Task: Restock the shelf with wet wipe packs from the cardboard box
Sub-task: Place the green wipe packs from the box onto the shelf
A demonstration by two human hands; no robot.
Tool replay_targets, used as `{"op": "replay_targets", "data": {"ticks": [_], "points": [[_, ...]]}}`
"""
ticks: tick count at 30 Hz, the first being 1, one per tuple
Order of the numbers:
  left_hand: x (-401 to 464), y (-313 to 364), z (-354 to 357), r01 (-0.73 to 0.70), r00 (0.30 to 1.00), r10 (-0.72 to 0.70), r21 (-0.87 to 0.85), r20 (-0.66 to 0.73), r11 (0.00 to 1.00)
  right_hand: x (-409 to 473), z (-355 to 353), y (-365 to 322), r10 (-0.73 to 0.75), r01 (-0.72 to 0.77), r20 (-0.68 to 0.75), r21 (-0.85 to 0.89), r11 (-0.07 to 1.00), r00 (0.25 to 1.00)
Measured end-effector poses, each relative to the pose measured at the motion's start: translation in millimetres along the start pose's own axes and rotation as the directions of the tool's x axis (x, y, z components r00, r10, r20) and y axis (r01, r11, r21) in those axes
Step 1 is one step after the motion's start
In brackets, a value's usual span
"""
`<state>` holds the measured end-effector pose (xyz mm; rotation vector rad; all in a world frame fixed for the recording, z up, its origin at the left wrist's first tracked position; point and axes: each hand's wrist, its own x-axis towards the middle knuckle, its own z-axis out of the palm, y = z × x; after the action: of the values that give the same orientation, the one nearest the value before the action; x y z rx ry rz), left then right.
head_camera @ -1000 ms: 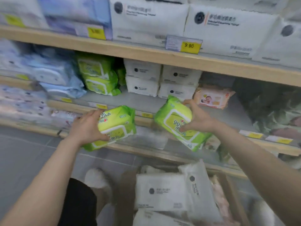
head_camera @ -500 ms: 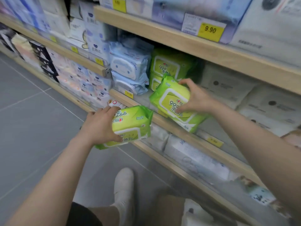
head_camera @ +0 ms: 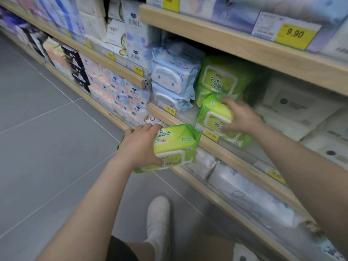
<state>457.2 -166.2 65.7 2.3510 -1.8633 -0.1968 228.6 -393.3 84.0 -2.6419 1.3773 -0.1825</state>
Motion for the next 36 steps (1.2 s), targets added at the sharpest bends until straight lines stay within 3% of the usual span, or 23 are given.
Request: {"op": "replay_targets", "data": {"ticks": [4, 8, 19, 25, 26, 28, 30, 31, 33, 36], "points": [[3.7, 7.2, 3.3, -0.016, 1.000, 0.016, -0.009, 0.007, 1.000, -3.6, 16.1, 9.3, 0.006, -0.008, 0.053, 0.046, 0.999, 0.999], [4.9, 13.7, -0.1, -0.035, 0.999, 0.035, -0.016, 0.003, 0.999, -23.8, 15.4, 27.7, 0.173, -0.172, -0.012, 0.044, 0.984, 0.985], [4.1, -4.7, -5.5, 0.031, 0.999, -0.032, -0.081, -0.016, 0.996, 33.2, 34.8, -15.3, 0.048, -0.047, -0.024, 0.053, 0.998, 0.999], [5.0, -7.4, -2.2, 0.040, 0.999, -0.038, -0.144, 0.021, 0.989, 17.4, 22.4, -33.4, 0.067, -0.066, 0.009, -0.089, 0.994, 0.998], [3.8, -6.2, -1.1, 0.036, 0.999, -0.032, -0.162, 0.029, 0.986, 7.7, 18.8, -38.2, 0.015, -0.016, -0.025, -0.051, 0.999, 1.000], [1.3, -2.2, -0.7, 0.018, 0.999, -0.010, -0.187, 0.046, 0.982, -22.5, 5.2, -47.9, -0.066, 0.049, 0.052, 0.276, 0.960, 0.996], [0.5, 4.7, -2.0, -0.013, 0.998, 0.026, -0.217, 0.056, 0.976, -63.4, -3.0, -56.1, -0.219, -0.062, 0.341, 0.653, 0.755, 0.914], [0.1, 10.8, -4.0, -0.033, 0.997, 0.050, -0.233, 0.064, 0.972, -83.5, -2.3, -61.8, -0.288, -0.125, 0.411, 0.733, 0.668, 0.865], [0.3, 23.5, -6.2, -0.069, 0.992, 0.094, -0.259, 0.083, 0.963, -108.3, 9.9, -65.0, -0.248, -0.156, 0.341, 0.817, 0.556, 0.907], [-3.3, 43.4, -5.2, -0.131, 0.985, 0.154, -0.248, 0.076, 0.960, -128.0, 26.7, -62.0, -0.015, -0.152, 0.177, 0.879, 0.452, 0.984]]}}
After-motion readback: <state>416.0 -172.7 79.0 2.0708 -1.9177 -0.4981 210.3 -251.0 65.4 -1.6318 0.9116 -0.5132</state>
